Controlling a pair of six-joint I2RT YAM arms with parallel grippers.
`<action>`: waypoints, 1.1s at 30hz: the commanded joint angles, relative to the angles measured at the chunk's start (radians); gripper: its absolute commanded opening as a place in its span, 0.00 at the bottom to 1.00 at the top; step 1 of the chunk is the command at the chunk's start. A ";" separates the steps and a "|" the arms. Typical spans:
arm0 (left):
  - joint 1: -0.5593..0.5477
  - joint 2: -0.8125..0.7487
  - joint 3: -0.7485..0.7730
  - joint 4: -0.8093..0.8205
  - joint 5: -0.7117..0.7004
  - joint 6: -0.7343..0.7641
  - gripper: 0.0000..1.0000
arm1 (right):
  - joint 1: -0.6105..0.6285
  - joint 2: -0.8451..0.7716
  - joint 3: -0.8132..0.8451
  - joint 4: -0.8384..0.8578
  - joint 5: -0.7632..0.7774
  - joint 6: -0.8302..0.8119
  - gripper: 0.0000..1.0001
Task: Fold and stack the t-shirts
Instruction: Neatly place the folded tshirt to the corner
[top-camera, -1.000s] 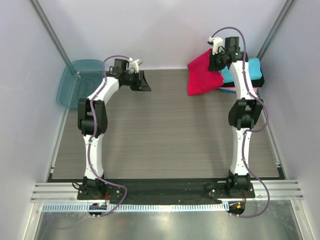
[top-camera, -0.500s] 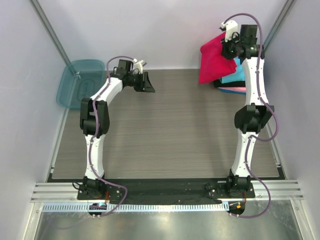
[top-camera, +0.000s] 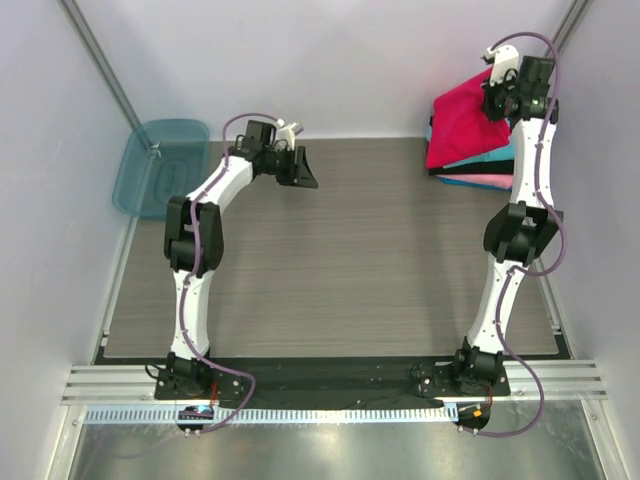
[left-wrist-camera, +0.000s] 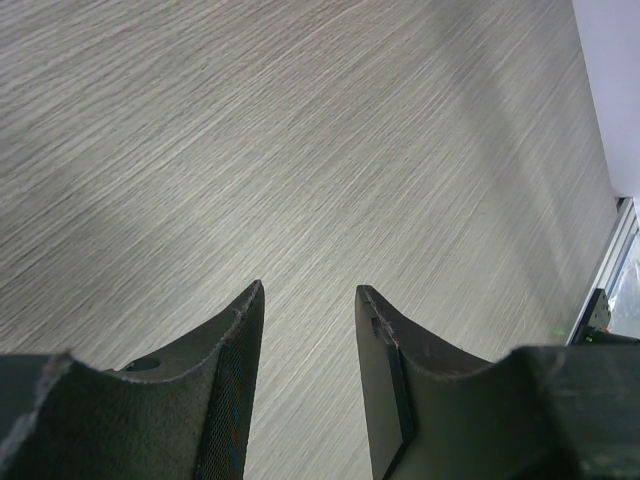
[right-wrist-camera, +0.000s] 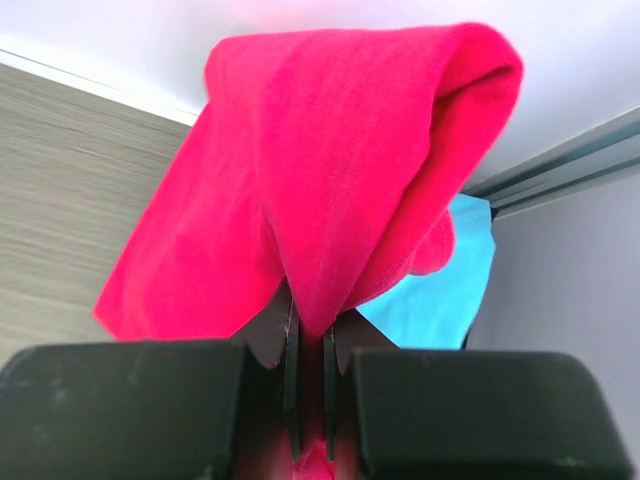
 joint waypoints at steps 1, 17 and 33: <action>0.002 -0.007 -0.007 0.011 0.007 0.029 0.43 | -0.002 0.063 0.057 0.118 -0.002 -0.002 0.01; -0.020 -0.046 -0.041 -0.040 -0.034 0.090 0.43 | -0.068 0.142 0.032 0.358 0.170 0.004 0.01; -0.046 -0.049 -0.044 -0.046 -0.040 0.101 0.44 | -0.091 0.143 -0.009 0.417 0.304 0.015 0.45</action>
